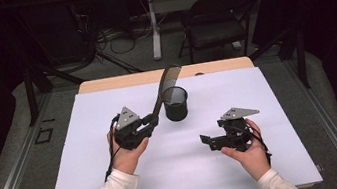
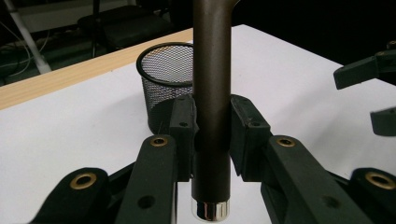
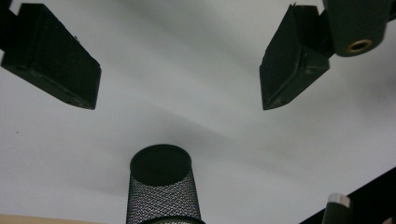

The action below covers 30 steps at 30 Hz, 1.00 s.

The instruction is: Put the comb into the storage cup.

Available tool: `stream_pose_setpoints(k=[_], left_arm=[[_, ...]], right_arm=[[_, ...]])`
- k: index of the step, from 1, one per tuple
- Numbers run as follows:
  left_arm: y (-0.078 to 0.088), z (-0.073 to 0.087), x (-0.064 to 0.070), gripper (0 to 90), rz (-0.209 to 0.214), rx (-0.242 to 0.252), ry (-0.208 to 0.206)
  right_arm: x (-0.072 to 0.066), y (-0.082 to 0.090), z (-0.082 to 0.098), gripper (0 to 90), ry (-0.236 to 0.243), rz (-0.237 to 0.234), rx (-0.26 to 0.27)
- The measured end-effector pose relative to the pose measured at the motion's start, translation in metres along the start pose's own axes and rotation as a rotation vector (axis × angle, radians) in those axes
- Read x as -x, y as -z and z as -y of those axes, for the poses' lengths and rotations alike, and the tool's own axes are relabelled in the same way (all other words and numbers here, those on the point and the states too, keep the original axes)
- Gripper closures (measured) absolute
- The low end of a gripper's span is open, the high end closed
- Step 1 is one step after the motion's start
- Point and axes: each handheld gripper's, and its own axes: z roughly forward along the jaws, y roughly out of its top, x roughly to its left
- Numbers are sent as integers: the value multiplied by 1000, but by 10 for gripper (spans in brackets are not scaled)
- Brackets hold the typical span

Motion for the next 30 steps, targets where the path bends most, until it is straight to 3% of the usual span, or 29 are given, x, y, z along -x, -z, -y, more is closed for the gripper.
stream_pose_setpoints(k=[9,15,18,30], left_arm=[[-3,5,2,730,-16,0,-15],[-6,7,4,730,-24,4,-24],[-7,7,4,729,-24,4,-22],[-8,8,5,730,-40,2,-43]], right_arm=[[3,-10,-20,165,-62,-34,50],[3,-11,-29,214,-76,-57,60],[4,-13,-35,214,-118,-75,57],[4,-14,-52,232,-147,-107,86]])
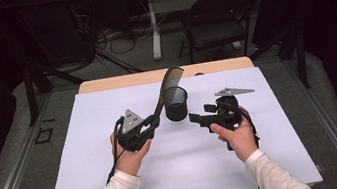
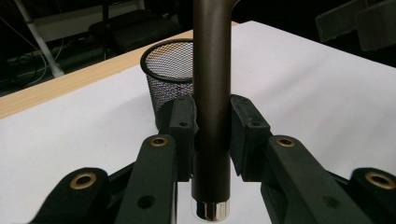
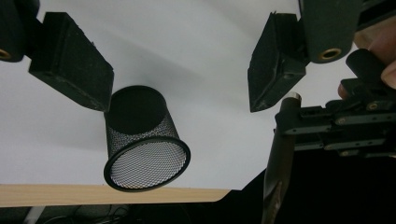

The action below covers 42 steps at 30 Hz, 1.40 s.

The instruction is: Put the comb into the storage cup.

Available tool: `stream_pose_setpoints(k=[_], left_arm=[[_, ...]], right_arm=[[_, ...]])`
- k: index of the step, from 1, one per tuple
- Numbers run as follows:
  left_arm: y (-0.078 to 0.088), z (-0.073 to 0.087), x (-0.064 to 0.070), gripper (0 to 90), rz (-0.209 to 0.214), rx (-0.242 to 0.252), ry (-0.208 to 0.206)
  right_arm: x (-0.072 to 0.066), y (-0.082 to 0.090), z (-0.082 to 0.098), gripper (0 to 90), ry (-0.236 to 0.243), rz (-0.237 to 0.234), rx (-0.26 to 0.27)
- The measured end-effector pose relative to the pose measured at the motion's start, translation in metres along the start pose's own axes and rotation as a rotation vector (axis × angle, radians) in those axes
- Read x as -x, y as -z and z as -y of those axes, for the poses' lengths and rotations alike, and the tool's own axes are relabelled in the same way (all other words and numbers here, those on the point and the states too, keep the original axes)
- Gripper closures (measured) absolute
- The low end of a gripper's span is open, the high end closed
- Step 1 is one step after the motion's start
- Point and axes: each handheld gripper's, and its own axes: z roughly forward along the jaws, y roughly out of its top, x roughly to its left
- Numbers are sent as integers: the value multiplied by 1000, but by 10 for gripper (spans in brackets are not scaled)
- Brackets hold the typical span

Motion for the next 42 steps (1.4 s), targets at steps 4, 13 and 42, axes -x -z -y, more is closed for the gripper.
stream_pose_setpoints(k=[4,13,42], left_arm=[[0,0,0,729,-4,2,0],[1,1,-1,730,-8,5,-1],[-7,7,4,729,2,-21,-12]], right_arm=[[1,0,-7,238,-9,-11,-8],[1,2,-28,244,-22,-28,-15],[9,2,-62,374,-68,-35,-43]])
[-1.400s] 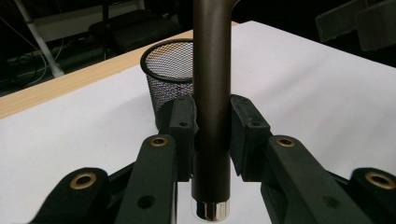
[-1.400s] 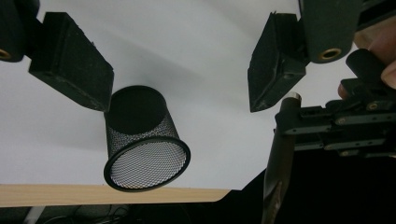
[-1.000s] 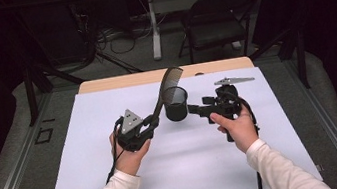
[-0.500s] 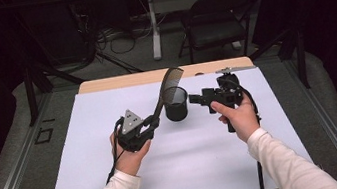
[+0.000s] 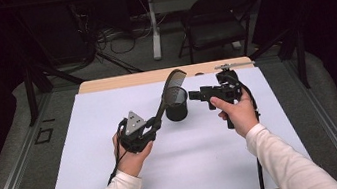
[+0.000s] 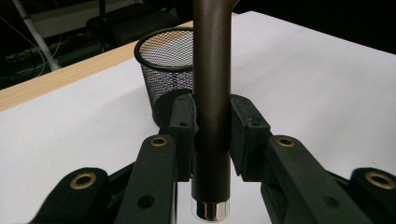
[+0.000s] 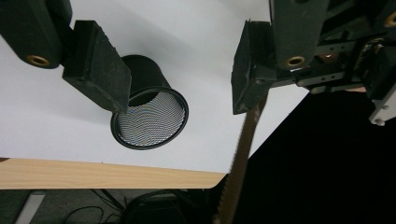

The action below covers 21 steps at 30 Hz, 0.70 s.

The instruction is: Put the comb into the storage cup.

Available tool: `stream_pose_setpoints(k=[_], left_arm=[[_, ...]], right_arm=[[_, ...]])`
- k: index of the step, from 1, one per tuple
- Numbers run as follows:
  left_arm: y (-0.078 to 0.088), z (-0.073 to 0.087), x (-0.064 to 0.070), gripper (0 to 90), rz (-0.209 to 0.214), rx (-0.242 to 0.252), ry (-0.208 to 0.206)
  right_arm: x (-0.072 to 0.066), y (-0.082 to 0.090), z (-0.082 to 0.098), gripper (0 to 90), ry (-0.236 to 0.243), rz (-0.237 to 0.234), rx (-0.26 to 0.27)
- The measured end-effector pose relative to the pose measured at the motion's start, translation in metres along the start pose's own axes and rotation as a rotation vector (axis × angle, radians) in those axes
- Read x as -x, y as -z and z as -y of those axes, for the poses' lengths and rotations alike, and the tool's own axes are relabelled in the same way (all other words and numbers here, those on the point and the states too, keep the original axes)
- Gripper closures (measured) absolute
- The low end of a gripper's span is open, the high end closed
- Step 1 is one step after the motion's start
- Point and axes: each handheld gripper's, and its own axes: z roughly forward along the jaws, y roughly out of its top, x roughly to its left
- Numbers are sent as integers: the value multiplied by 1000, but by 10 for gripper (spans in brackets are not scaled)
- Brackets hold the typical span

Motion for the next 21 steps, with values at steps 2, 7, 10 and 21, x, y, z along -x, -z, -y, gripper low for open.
stream_pose_setpoints(k=[2,7,10,21], left_arm=[[0,0,1,730,0,-2,-2],[-2,1,3,729,0,-1,-7],[-3,2,5,730,3,-6,-11],[-5,3,9,729,14,-9,-21]], right_arm=[[-1,0,0,374,0,0,2],[-1,0,-2,390,-21,-17,19],[-1,-1,-2,416,-33,-26,37],[-1,-5,-3,489,-86,-72,71]])
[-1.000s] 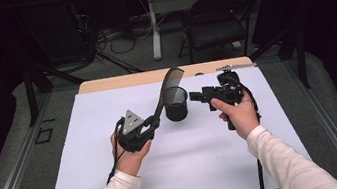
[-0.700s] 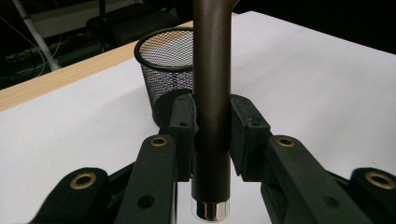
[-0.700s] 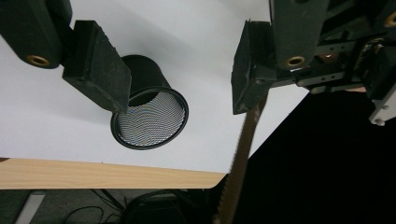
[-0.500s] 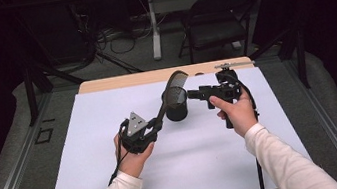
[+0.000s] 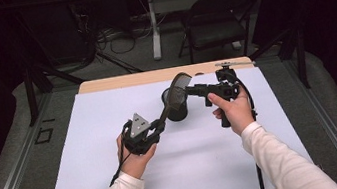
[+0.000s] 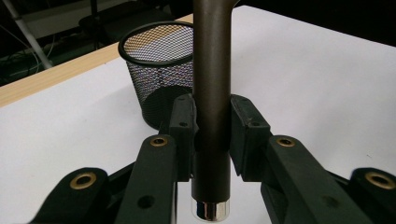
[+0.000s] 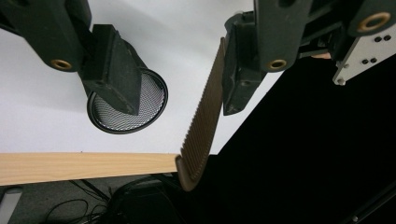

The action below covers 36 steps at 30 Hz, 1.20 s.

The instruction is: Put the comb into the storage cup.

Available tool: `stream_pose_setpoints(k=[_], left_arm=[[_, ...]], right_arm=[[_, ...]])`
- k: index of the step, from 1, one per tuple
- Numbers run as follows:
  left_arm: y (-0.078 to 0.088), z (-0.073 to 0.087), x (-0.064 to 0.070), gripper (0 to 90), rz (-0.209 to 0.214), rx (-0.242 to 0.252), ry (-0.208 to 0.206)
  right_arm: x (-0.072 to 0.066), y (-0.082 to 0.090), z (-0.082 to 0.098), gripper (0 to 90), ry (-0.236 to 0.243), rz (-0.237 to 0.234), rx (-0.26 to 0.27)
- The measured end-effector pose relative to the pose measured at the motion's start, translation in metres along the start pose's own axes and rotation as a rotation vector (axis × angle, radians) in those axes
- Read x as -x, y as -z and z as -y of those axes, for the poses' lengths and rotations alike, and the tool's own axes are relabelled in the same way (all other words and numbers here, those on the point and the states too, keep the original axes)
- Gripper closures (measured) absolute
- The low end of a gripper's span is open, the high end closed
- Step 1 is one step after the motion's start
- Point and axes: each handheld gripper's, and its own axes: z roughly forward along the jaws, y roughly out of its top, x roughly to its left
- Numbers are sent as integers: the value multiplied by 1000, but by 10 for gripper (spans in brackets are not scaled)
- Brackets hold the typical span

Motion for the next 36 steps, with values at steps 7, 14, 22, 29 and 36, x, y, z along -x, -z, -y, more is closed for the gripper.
stream_pose_setpoints(k=[7,14,22,29,36], left_arm=[[-1,0,4,729,11,4,-6],[-1,1,6,729,27,7,-1],[-2,1,8,729,42,6,1],[-3,2,10,729,51,7,4],[-4,2,11,729,65,5,11]], right_arm=[[0,-4,0,543,-5,-5,11],[-1,-7,0,570,-14,-21,43],[-2,-8,1,628,-16,-22,35],[-3,-10,1,682,-20,-21,33],[-1,-9,0,728,-34,-22,40]])
